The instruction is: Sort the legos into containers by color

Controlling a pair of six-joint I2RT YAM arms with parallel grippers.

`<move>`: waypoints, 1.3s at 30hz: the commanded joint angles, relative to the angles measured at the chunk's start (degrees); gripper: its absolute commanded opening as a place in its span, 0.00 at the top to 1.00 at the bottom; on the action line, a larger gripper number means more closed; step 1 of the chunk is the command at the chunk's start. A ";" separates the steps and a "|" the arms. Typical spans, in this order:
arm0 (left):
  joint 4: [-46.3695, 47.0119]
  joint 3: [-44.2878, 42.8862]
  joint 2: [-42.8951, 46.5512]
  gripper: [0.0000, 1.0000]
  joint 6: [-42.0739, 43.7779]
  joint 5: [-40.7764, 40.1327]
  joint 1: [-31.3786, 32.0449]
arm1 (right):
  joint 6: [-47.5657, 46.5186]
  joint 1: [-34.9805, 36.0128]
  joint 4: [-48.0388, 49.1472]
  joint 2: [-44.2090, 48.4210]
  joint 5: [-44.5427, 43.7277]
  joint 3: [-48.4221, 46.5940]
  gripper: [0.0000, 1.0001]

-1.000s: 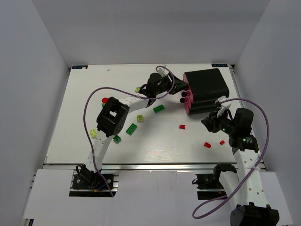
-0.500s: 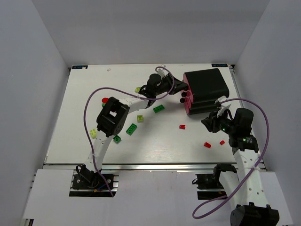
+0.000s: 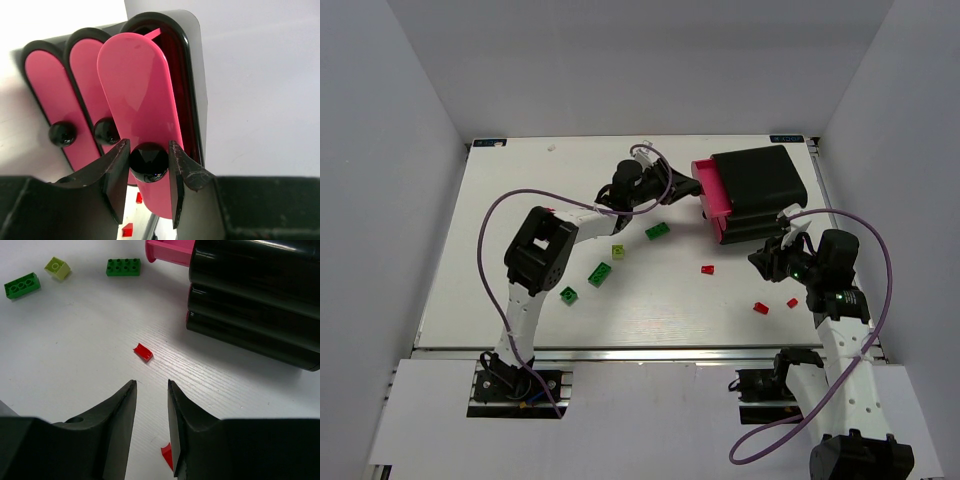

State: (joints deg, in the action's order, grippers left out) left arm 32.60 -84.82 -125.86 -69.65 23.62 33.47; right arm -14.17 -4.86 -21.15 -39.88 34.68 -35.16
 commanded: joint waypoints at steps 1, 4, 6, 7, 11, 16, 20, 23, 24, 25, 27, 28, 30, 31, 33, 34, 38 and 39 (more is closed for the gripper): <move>-0.70 1.76 5.10 0.72 1.62 0.64 -1.13 | -0.94 -0.23 0.32 -0.38 0.83 -1.23 0.63; -0.78 2.11 5.36 0.67 1.71 0.99 -1.66 | -1.12 -0.23 0.23 -0.55 1.01 -1.23 0.62; -0.96 2.20 5.45 0.65 1.71 1.08 -1.66 | -1.21 -0.15 0.23 -0.46 1.18 -1.23 0.60; -1.05 2.29 5.45 0.65 1.62 1.08 -1.66 | -1.21 -0.23 0.23 -0.55 1.27 -1.14 0.59; -1.40 2.55 5.89 0.54 1.97 1.43 -2.18 | -1.65 -0.15 0.05 -0.73 1.71 -1.14 0.54; -2.80 3.17 7.82 0.36 3.20 1.43 -2.71 | -2.52 -0.15 -0.74 -0.90 2.76 -1.23 0.48; -7.35 4.22 10.63 0.28 5.13 1.00 -4.03 | -4.28 -0.15 -1.97 -1.17 4.34 -1.32 0.35; -13.67 5.27 14.57 0.25 10.38 -0.50 -5.17 | -7.86 0.03 -3.98 -0.99 8.54 -1.49 0.28; -15.62 5.62 16.07 0.25 11.97 -1.11 -5.87 | -9.19 0.03 -4.51 -0.90 10.05 -1.32 0.27; -17.90 6.41 17.39 0.26 13.73 -2.60 -5.88 | -10.86 0.12 -5.21 -0.82 11.63 -1.06 0.26; -24.67 7.73 22.92 0.27 19.42 -4.36 -6.93 | -16.66 0.20 -7.58 -0.20 16.81 -0.18 0.23; -27.21 8.43 25.03 0.30 21.38 -7.07 -6.93 | -18.42 0.29 -8.64 -0.03 18.31 0.00 0.23; -33.89 12.12 32.32 0.36 27.24 -9.98 -7.45 | -22.55 0.47 -9.87 0.94 22.35 1.05 0.24; -35.48 13.87 34.87 0.46 29.46 -11.39 -7.46 | -23.78 0.38 -10.23 1.20 23.67 1.49 0.24; -40.14 18.88 43.37 0.60 35.33 -16.57 -7.46 | -25.37 0.73 -9.97 1.56 25.87 2.37 0.26; -43.55 20.20 45.94 0.73 37.46 -19.98 -7.46 | -25.55 1.08 -10.05 1.21 26.05 2.37 0.28; -49.90 26.36 56.76 0.78 45.64 -29.03 -7.46 | -25.11 1.87 -10.32 -1.60 21.43 0.53 0.34; -50.70 28.54 58.43 0.74 48.44 -30.46 -7.98 | -25.98 2.05 -10.93 -2.30 19.57 -1.04 0.34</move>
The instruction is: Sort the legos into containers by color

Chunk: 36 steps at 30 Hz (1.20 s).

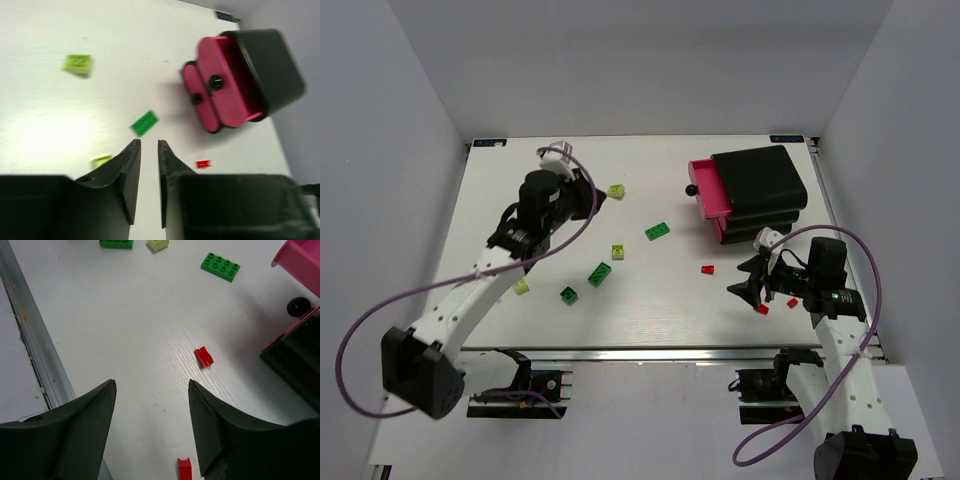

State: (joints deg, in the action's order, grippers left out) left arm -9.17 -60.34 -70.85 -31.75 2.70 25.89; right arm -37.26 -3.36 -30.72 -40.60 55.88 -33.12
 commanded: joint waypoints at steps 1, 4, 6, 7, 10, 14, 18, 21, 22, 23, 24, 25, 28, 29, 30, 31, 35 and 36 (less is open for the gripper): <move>-10.50 5.04 6.13 0.67 11.87 -11.12 -0.40 | -3.87 0.80 -3.01 -2.81 -3.91 -3.78 0.35; -11.40 9.96 10.54 0.30 17.14 -16.05 -0.40 | -9.21 1.33 -7.23 -4.40 -11.90 -5.89 0.31; -10.87 13.82 12.39 0.25 19.59 -18.16 -0.40 | -12.12 1.51 -8.91 -4.84 -14.91 -5.99 0.25; -10.09 15.23 14.14 0.22 20.66 -18.95 -0.40 | -15.18 1.51 -9.44 -5.36 -16.57 -5.20 0.21; -9.55 17.53 17.13 0.17 21.64 -20.64 0.74 | -18.80 1.42 -11.20 -7.55 -23.07 -4.84 0.18; -8.49 18.94 18.99 0.11 21.73 -17.56 0.13 | -20.58 1.25 -15.85 -9.59 -23.89 -8.00 0.20; -8.85 18.59 19.26 0.08 21.90 -16.85 0.13 | -24.08 1.16 -17.52 -7.84 -25.29 -6.61 0.23; -9.29 18.15 19.52 0.04 21.99 -16.41 0.13 | -29.53 1.16 -20.15 -6.95 -26.43 -4.15 0.26; -9.55 17.97 19.61 0.03 21.99 -16.32 0.13 | -30.24 1.16 -20.60 -6.95 -26.78 -3.71 0.26; -9.64 17.89 19.78 0.02 21.99 -16.32 0.13 | -30.42 1.16 -20.87 -6.95 -26.87 -3.27 0.26; -9.73 17.88 20.57 0.02 22.08 -16.32 0.13 | -30.68 1.16 -21.57 -7.21 -27.05 -3.35 0.26; -9.64 17.88 21.01 0.02 22.17 -16.24 0.13 | -30.77 1.16 -21.92 -7.56 -27.31 -3.52 0.25; -9.46 18.41 23.21 0.02 22.34 -16.59 0.13 | -29.72 1.07 -23.24 -9.49 -28.45 -5.37 0.22; -9.38 18.50 23.65 0.02 22.34 -17.02 0.13 | -29.46 1.16 -23.68 -10.11 -28.89 -6.07 0.22; -9.38 18.50 24.26 0.02 22.34 -17.20 0.13 | -29.19 1.16 -24.12 -11.42 -29.33 -7.21 0.21; -9.46 18.41 24.44 0.02 22.52 -17.20 0.13 | -29.10 1.16 -25.08 -11.95 -30.12 -7.74 0.21; -9.55 18.41 25.58 0.02 22.52 -17.03 0.13 | -29.10 1.16 -24.92 -12.93 -30.21 -8.80 0.17; -9.55 18.50 25.85 0.02 22.52 -17.11 0.13 | -28.84 1.24 -24.13 -12.93 -30.21 -8.45 0.17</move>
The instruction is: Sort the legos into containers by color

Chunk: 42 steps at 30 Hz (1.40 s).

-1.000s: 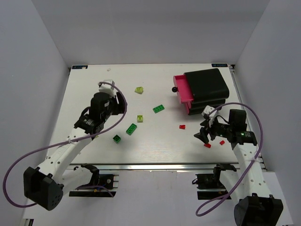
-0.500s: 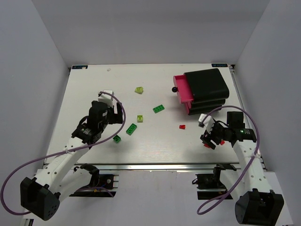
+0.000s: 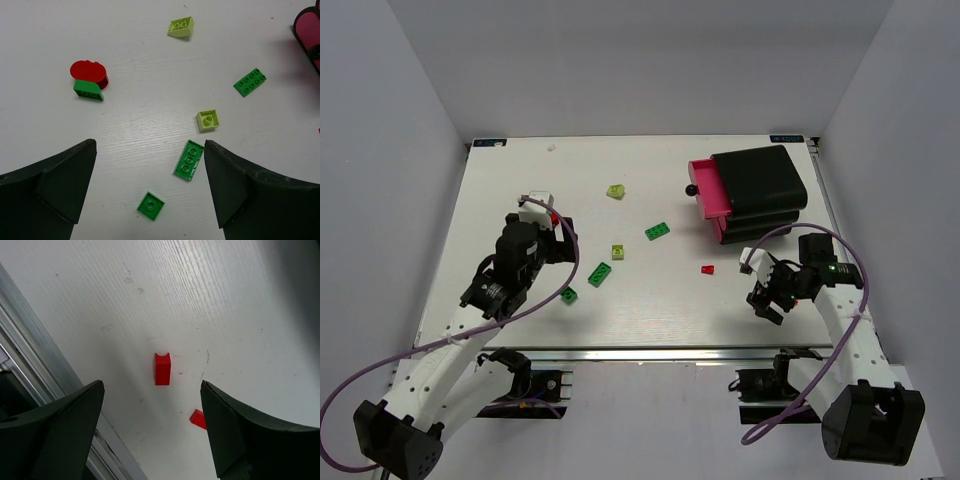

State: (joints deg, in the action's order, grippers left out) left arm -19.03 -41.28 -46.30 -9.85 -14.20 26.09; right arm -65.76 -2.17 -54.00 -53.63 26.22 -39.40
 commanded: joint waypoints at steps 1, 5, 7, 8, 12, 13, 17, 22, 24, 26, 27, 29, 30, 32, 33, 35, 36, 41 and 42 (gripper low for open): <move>0.31 -0.56 1.30 0.02 0.71 -0.13 -0.07 | 0.62 0.15 0.28 -0.16 -1.42 -1.31 0.17; 0.30 -0.65 1.39 0.02 0.79 -0.04 -0.07 | 2.38 0.15 4.60 -3.41 -5.20 0.72 0.19; 0.31 -0.65 1.48 0.02 0.88 -0.13 -0.07 | 3.44 0.15 6.45 -5.69 -7.40 1.77 0.20; 0.31 -0.73 1.57 0.02 0.79 0.04 -0.07 | 3.44 0.15 6.97 -6.05 -8.02 2.48 0.20; 0.31 -0.73 1.92 0.02 0.97 0.22 -0.07 | 3.88 0.15 13.99 -5.70 -11.27 5.99 0.18; 0.48 -0.73 2.01 0.02 0.97 0.40 -0.07 | 4.06 0.15 14.70 -5.96 -11.45 6.43 0.14; 0.48 -0.73 2.09 0.02 1.06 0.22 -0.07 | 4.93 0.15 16.11 -8.07 -10.31 6.35 0.11; 0.39 -0.65 1.92 0.02 1.06 0.13 -0.07 | 7.04 0.15 20.24 -9.92 -10.05 7.05 0.12; 0.39 -0.65 1.92 0.02 1.15 0.13 -0.07 | 7.22 0.24 20.51 -10.71 -9.35 7.40 0.15; 0.48 -0.65 1.74 0.02 1.14 0.13 -0.07 | 7.48 0.24 20.34 -11.41 -8.99 7.49 0.19; 0.48 -0.56 1.74 0.02 1.15 0.22 -0.07 | 7.49 0.24 20.34 -11.59 -8.82 7.75 0.20; 0.48 -0.56 1.74 0.02 1.14 0.05 -0.07 | 7.57 0.24 20.68 -11.50 -8.82 8.28 0.22; 0.57 -0.47 1.66 0.02 1.15 0.31 -0.07 | 7.66 0.24 20.77 -11.33 -8.73 8.46 0.22; 0.75 -0.38 1.31 0.02 1.14 0.57 -0.07 | 7.84 0.24 20.95 -11.33 -8.46 9.16 0.25; 0.66 -0.47 0.87 0.02 1.15 0.66 -0.07 | 7.84 0.24 21.21 -11.41 -8.29 9.42 0.26; 0.40 -0.56 0.60 0.02 1.15 0.66 -0.07 | 8.01 0.24 21.65 -11.24 -8.29 10.56 0.30; 0.31 -0.65 0.69 0.02 1.15 0.75 -0.07 | 7.93 0.15 22.35 -11.06 -8.64 11.09 0.32; 0.66 -0.21 2.09 0.02 1.23 -0.66 -0.07 | 6.61 0.24 23.33 -9.75 -8.55 13.03 0.60; 0.66 -0.21 2.01 0.02 1.23 -0.66 -0.07 | 5.82 0.24 23.24 -9.57 -7.86 12.94 0.63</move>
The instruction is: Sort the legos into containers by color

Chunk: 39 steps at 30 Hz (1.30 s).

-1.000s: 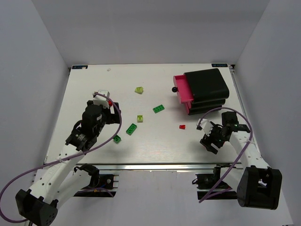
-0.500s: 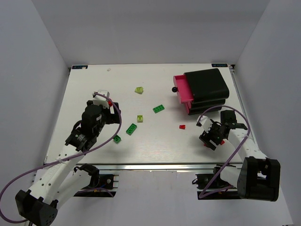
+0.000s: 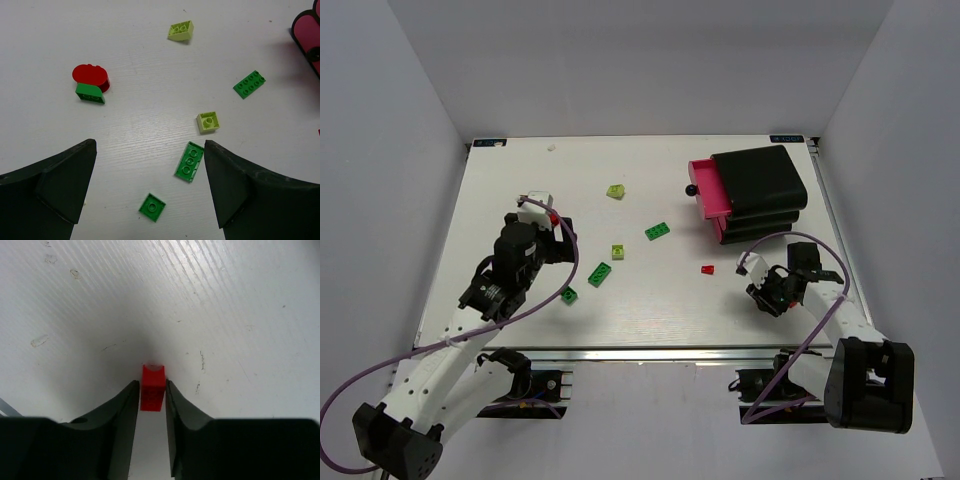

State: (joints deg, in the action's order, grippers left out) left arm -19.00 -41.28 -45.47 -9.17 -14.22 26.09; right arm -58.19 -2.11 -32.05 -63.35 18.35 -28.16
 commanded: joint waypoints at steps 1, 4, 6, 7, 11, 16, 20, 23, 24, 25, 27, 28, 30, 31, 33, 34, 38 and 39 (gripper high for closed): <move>0.64 -0.21 1.09 0.02 0.56 -0.29 -0.07 | -1.92 0.18 0.94 0.33 0.37 1.62 0.67; 0.55 -0.38 0.21 0.02 0.64 0.15 -0.07 | -2.89 0.09 -0.55 0.42 2.04 0.66 0.81; 0.55 -0.30 0.21 0.02 0.64 0.51 -0.07 | -3.07 0.17 -3.79 0.25 4.49 -1.44 0.90; 0.63 -0.30 0.47 0.02 0.73 0.77 -0.07 | -3.15 0.18 -7.55 0.51 5.81 -2.67 0.93; 2.65 0.32 2.31 0.02 1.96 7.86 -0.07 | 0.79 0.88 -15.56 1.91 17.03 -13.12 0.99; 5.20 2.34 4.52 0.02 3.54 14.12 -0.07 | 12.40 4.21 -16.48 1.48 25.33 -31.41 1.00; 5.56 2.78 4.17 0.02 4.33 17.03 -0.07 | 29.75 6.32 -5.94 0.51 25.16 -37.92 1.00; 5.73 3.13 4.08 0.02 4.95 17.65 0.54 | 37.85 8.52 2.42 -2.73 21.66 -41.60 1.00; 5.73 3.22 3.82 0.02 5.12 17.73 0.54 | 39.20 9.66 4.78 -5.53 20.08 -42.58 1.00; 5.73 3.39 3.73 0.02 5.30 17.82 0.54 | 40.34 11.06 5.68 -7.03 19.02 -44.59 1.00; 5.73 3.57 3.11 0.02 5.48 18.17 0.54 | 43.25 12.56 9.79 -10.80 13.66 -45.84 1.00; 5.73 3.66 2.85 0.02 5.56 18.43 0.54 | 44.21 13.79 11.56 -11.96 11.64 -46.02 1.00; 5.65 3.57 1.89 0.02 5.83 18.79 0.54 | 45.71 14.06 14.55 -14.85 6.80 -46.45 1.00; 5.56 3.57 1.53 0.02 5.83 18.96 0.54 | 45.80 14.24 16.13 -15.83 5.66 -46.63 1.00; 5.56 3.66 1.09 0.02 5.92 19.14 0.54 | 46.15 15.03 17.37 -18.98 3.45 -48.12 1.00; 5.56 3.75 0.65 0.02 6.00 19.40 0.54 | 46.24 15.12 17.98 -20.31 2.66 -48.65 1.00; 5.47 3.75 -0.49 0.02 6.27 21.15 0.54 | 45.98 15.64 18.78 -25.23 -0.59 -51.72 0.90; 5.64 3.75 -0.75 0.02 6.36 21.60 0.54 | 45.98 15.64 18.61 -26.89 -0.94 -52.77 0.83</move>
State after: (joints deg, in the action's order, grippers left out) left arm -14.33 -37.87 -45.82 -3.66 4.78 26.37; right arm -13.61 13.13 -17.76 -88.68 21.34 -76.42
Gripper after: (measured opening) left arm 0.976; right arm 0.252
